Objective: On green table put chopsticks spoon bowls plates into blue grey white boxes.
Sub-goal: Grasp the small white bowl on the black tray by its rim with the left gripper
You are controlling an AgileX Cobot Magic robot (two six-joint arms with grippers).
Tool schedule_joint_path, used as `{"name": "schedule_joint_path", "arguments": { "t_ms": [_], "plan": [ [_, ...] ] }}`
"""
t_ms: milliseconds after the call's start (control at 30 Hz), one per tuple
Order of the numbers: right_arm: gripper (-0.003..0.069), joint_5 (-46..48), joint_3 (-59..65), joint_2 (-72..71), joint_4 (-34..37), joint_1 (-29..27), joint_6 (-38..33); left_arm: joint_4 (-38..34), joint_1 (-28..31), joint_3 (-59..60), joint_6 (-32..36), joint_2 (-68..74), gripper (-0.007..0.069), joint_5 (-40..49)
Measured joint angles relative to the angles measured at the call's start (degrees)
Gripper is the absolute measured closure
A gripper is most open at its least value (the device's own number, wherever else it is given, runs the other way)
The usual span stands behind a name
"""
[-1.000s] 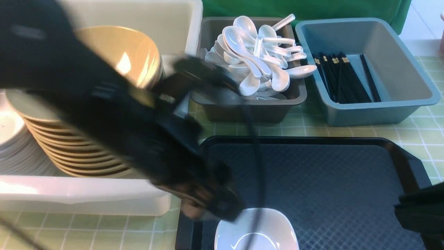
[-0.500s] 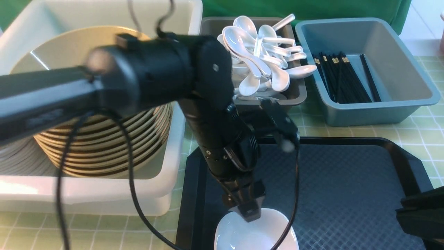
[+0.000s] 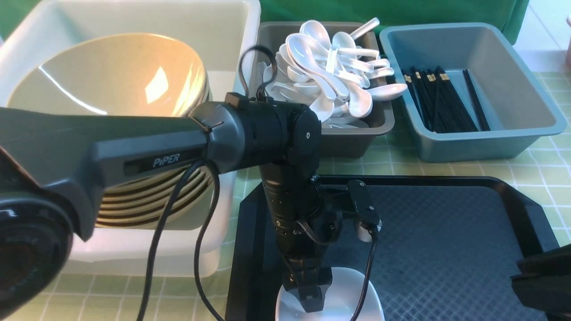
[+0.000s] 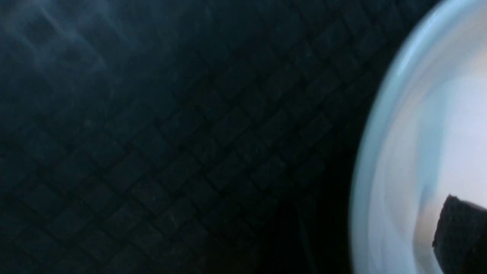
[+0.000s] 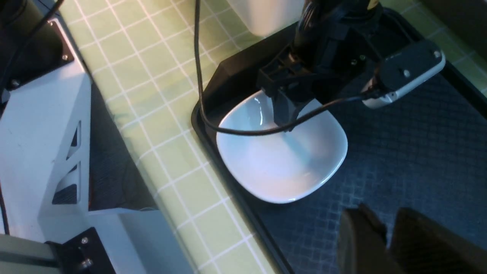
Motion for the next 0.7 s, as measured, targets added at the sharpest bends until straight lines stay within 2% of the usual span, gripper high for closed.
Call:
{"name": "schedule_joint_path", "arguments": {
  "t_ms": [233, 367, 533, 700],
  "plan": [
    [0.0515, 0.33, 0.0, 0.0, 0.0, 0.0, -0.06, -0.26, 0.05, -0.36, 0.07, 0.61, 0.0353, 0.96],
    [0.051, 0.38, 0.0, 0.0, 0.0, 0.0, -0.06, -1.55, 0.05, -0.3, 0.0, 0.77, 0.0557, 3.83],
    [0.0507, 0.27, 0.0, 0.0, 0.11, 0.0, 0.07, -3.17, 0.05, -0.17, -1.13, -2.95, 0.061, 4.11],
    [0.0507, 0.27, 0.0, 0.0, 0.3, 0.0, -1.87, -4.41, 0.85, 0.07, -1.38, -10.37, 0.061, 4.11]
  ]
}}
